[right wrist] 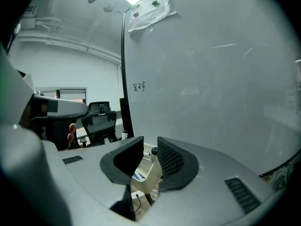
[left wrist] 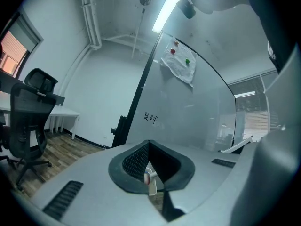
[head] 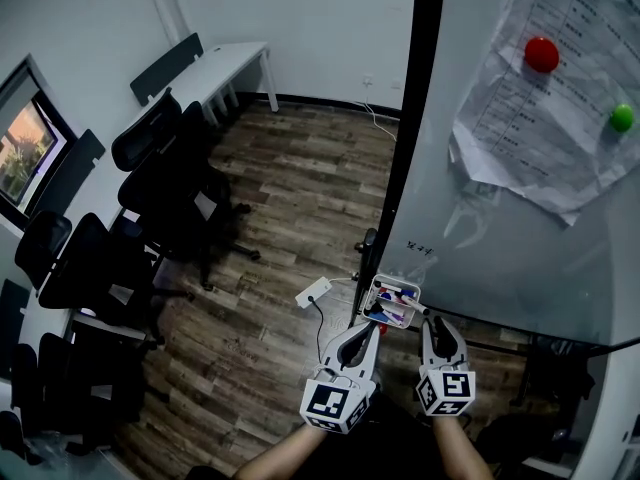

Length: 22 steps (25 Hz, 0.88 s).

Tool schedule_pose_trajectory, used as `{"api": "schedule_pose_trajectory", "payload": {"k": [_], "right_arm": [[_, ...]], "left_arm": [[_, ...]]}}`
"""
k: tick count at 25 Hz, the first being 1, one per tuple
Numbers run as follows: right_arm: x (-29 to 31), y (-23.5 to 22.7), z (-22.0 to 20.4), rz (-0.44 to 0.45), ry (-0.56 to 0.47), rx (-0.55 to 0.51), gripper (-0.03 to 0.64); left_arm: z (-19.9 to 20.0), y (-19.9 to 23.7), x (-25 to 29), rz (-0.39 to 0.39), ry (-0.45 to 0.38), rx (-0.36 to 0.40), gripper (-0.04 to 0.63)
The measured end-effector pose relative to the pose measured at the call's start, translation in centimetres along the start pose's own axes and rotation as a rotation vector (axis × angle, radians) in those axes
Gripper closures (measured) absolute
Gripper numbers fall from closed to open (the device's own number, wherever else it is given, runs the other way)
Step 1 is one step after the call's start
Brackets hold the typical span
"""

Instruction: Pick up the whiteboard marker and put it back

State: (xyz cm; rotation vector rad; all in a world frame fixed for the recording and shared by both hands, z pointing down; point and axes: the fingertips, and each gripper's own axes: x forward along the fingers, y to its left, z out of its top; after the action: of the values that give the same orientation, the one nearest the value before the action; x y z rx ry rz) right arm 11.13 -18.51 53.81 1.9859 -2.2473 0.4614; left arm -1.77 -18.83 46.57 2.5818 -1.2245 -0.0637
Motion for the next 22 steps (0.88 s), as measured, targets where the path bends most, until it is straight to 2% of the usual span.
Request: {"api": "schedule_pose_trajectory", "payload": {"k": [3, 6, 10, 22], "right_arm": [[-0.8, 0.1, 0.5, -0.006, -0.016, 0.002, 0.527], [-1.7, 0.3, 0.8, -0.017, -0.028, 0.001, 0.572], [-3.0, 1.2, 1.1, -0.014, -0.039, 0.001, 0.598], [-7.0, 4.0, 2.0, -0.006, -0.071, 0.016, 0.603]], "left_arm": [[0.3, -0.6, -0.5, -0.01, -0.012, 0.004, 0.589], [0.5, -1.0, -1.3, -0.018, -0.023, 0.007, 0.589], [0.6, -1.6, -2.6, -0.022, -0.033, 0.01, 0.589], [0.9, -2.5, -6.8, -0.04, -0.05, 0.014, 0.589]]}}
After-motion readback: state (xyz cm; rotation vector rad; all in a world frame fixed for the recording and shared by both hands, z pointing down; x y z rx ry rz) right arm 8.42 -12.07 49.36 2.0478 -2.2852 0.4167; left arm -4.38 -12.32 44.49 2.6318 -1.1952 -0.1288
